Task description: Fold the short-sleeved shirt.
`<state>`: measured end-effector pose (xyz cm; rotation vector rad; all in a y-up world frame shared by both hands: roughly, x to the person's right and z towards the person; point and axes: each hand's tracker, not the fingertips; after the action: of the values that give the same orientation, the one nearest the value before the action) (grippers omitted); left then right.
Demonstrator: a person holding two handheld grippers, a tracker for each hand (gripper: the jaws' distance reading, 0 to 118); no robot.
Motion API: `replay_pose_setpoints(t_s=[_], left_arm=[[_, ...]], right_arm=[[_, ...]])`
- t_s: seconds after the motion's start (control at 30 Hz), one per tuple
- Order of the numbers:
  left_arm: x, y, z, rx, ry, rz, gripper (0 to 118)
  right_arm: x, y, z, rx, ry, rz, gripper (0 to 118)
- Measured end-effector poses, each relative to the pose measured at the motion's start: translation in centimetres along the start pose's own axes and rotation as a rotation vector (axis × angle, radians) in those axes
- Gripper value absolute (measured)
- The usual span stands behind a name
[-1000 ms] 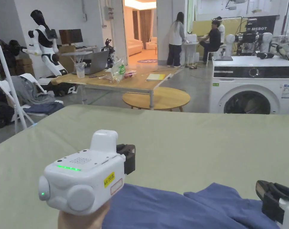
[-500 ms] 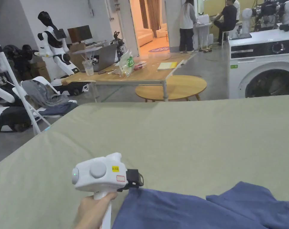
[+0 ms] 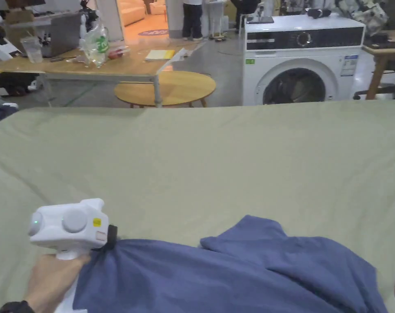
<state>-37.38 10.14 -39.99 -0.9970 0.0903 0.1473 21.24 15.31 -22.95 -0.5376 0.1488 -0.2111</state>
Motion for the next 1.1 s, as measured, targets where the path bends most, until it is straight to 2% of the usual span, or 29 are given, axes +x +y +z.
replay_pose_setpoints(t_s=[0.03, 0.07, 0.1, 0.17, 0.23, 0.3, 0.33, 0.37, 0.4, 0.43, 0.47, 0.5, 0.57, 0.6, 0.67, 0.77, 0.83, 0.9, 1.1], left_arm=[[-0.2, 0.0, 0.1, -0.002, -0.003, 0.002, 0], [-0.5, 0.1, 0.1, -0.003, -0.013, 0.011, 0], [-0.3, -0.4, 0.7, -0.005, -0.022, 0.022, 0], [-0.3, -0.4, 0.7, -0.013, -0.032, 0.038, 0], [-0.3, -0.7, 1.2, -0.014, -0.034, 0.038, 0], [-0.1, -0.8, 1.3, -0.018, -0.033, 0.02, 0], [-0.1, -0.9, 1.4, -0.019, -0.033, 0.016, 0], [-0.2, -0.8, 1.6, -0.019, -0.032, 0.018, 0], [-0.2, -0.9, 1.7, -0.019, -0.032, 0.022, 0], [-0.2, -1.1, 1.8, -0.017, -0.032, 0.028, 0], [-0.2, -1.2, 2.1, -0.012, -0.033, 0.037, 0], [-0.4, -1.1, 2.4, -0.003, -0.035, 0.047, 0], [-0.3, -1.9, 5.6, 0.221, -0.022, 0.01, 0], [-0.3, -1.8, 7.5, 0.253, -0.018, 0.022, 0], [-0.9, -1.3, 11.4, 0.317, -0.128, 0.062, 0], [-1.2, -0.4, 18.7, 0.487, -0.176, 0.022, 0], [-1.6, -1.0, 24.0, 0.61, -0.212, 0.025, 0], [-2.0, -1.3, 28.3, 0.698, -0.224, 0.022, 0], [-2.9, -0.5, 38.1, 0.909, -0.121, 0.011, 0]], right_arm=[[0.2, -0.1, -0.1, -0.005, -0.021, -0.035, 29], [0.2, -0.3, -0.3, -0.011, -0.035, -0.086, 70], [0.6, -0.6, -0.9, -0.04, -0.026, -0.129, 82], [1.0, -1.5, -2.0, -0.091, -0.04, -0.211, 80], [1.3, -2.7, -3.0, -0.142, -0.006, -0.277, 79], [1.3, -3.7, -4.2, -0.205, -0.029, -0.281, 73], [1.1, -4.3, -4.6, -0.242, -0.045, -0.274, 61], [1.0, -4.9, -4.9, -0.258, -0.05, -0.273, 35], [0.9, -5.2, -4.8, -0.235, -0.053, -0.27, 20], [1.0, -5.1, -4.4, -0.218, -0.03, -0.272, 15], [1.0, -4.7, -4.2, -0.219, -0.011, -0.29, 4], [0.9, -4.3, -3.9, -0.217, 0.011, -0.312, 3], [0.4, -2.7, -2.8, -0.179, 0.019, -0.274, 2], [0.2, -1.8, -2.2, -0.143, 0.037, -0.254, 2], [-0.6, 1.0, -0.5, -0.077, 0.079, -0.201, 2], [-2.6, 5.1, 1.5, 0.018, 0.127, -0.119, 2], [-4.2, 7.5, 2.9, 0.105, 0.105, -0.021, 2], [-5.3, 10.1, 4.0, 0.164, 0.11, 0.029, 2], [-6.7, 18.3, 6.5, 0.276, 0.124, 0.04, 1]])
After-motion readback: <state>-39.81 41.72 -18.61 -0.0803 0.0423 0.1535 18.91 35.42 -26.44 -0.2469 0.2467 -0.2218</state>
